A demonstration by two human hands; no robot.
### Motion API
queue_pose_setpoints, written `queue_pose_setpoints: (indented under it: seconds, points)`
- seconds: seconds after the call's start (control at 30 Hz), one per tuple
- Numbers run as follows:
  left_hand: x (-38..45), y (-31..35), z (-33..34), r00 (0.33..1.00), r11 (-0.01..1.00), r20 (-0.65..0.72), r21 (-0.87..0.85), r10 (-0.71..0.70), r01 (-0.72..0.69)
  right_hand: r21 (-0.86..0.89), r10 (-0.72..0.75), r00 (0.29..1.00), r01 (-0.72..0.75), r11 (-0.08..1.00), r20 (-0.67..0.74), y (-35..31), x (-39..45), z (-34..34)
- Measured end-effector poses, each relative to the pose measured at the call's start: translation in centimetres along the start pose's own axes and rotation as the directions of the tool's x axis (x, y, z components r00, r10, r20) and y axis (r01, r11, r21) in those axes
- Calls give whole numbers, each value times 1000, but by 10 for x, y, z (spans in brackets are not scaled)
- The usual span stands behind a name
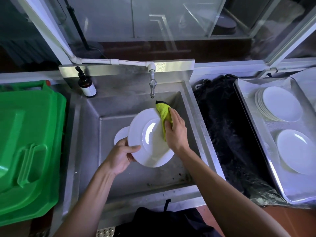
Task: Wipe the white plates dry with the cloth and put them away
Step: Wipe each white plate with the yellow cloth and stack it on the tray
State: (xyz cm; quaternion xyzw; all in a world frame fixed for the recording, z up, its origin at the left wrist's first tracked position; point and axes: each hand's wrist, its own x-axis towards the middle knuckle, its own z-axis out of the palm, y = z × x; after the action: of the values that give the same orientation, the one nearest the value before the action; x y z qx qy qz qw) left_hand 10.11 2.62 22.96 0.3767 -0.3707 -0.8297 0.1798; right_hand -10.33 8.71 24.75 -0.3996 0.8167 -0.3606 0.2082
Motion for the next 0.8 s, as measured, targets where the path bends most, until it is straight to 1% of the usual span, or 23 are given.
queue_pose_setpoints:
  seconds: [0.13, 0.27, 0.37, 0.47, 0.57, 0.6, 0.67, 0.8]
  points:
    - [0, 6, -3, 1000, 997, 6, 71, 13, -13, -38, -34, 999, 33, 999, -11, -6, -2, 7]
    - [2, 10, 0, 999, 981, 25, 189, 38, -42, -104, -112, 994, 112, 988, 11, -17, -7, 16]
    - [1, 13, 2, 997, 968, 26, 239, 77, -81, -147, -152, 988, 153, 977, 16, -23, -11, 23]
    - [2, 15, 5, 990, 948, 0, 288, 144, -138, -157, -194, 981, 189, 969, -15, -29, -15, 29]
    - [11, 14, 10, 981, 915, -59, 374, 186, -151, -156, -244, 969, 236, 959, -35, -34, -20, 33]
    - [15, 13, 12, 975, 894, -74, 419, 209, -159, -151, -251, 967, 242, 958, -43, -34, -22, 33]
    - [22, 14, 14, 960, 819, -72, 540, 271, -191, -128, -246, 967, 235, 963, -72, -33, -25, 31]
    - [32, 19, 17, 936, 606, 10, 760, 352, -236, -115, -225, 961, 207, 971, -164, -22, -29, 17]
